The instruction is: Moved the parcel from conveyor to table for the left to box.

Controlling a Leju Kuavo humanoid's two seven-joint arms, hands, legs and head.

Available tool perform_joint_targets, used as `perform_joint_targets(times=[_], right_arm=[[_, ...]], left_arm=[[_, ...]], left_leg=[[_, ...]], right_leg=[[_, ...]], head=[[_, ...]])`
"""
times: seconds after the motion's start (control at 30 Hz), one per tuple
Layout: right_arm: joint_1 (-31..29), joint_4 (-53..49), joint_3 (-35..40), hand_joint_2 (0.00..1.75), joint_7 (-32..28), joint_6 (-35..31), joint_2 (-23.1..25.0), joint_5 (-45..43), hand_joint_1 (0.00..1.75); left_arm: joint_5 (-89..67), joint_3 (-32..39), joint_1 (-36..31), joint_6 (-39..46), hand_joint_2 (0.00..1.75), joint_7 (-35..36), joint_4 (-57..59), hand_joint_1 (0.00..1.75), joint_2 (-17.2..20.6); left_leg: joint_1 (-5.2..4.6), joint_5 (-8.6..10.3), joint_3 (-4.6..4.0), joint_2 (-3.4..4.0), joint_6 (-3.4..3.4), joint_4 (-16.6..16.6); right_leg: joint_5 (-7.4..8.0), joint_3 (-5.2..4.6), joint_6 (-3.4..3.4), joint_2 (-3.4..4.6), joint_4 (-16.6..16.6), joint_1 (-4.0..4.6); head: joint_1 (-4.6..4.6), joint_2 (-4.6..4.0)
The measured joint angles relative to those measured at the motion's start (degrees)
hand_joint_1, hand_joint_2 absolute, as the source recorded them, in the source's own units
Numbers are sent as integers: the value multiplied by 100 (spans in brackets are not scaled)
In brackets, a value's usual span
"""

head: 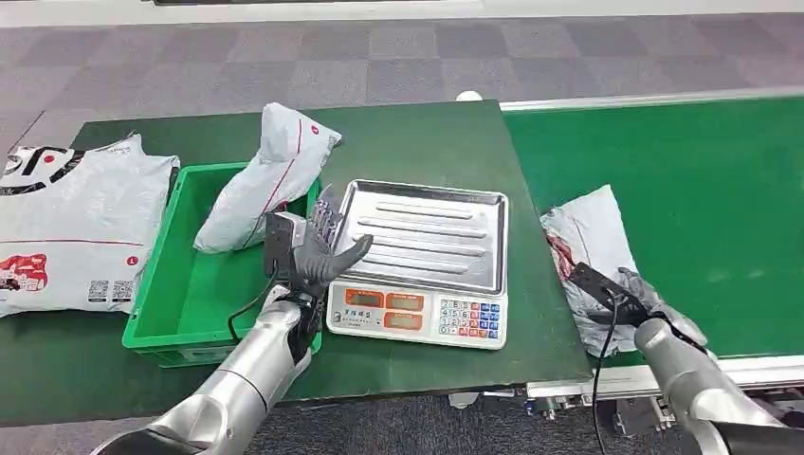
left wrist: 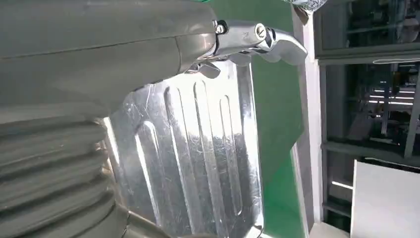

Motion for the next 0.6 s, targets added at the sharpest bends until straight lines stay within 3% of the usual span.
perform_joint_targets(times=[0.5,0.53,0.6], right_arm=[[-258,186,407,175,-385,761,4,216,0],[-260,193,409,175,-387,772,24,214,175],[-263,212,411,175,-437,820,66,166,175]], left_arm=[[22,0,2,-31,175,-50,0,0,37],[35,0,2,-42,175,-57,0,0,39],[35,0,3,-57,175,-70,0,0,39]], left_leg=[[5,-1,9,2,-1,0],[5,-2,10,2,-2,0],[6,-4,13,5,-5,0]], right_leg=[[1,12,-1,0,-1,6],[1,12,-2,0,-1,8],[1,13,-2,6,-1,11]], head=[[0,2],[0,0],[0,0]])
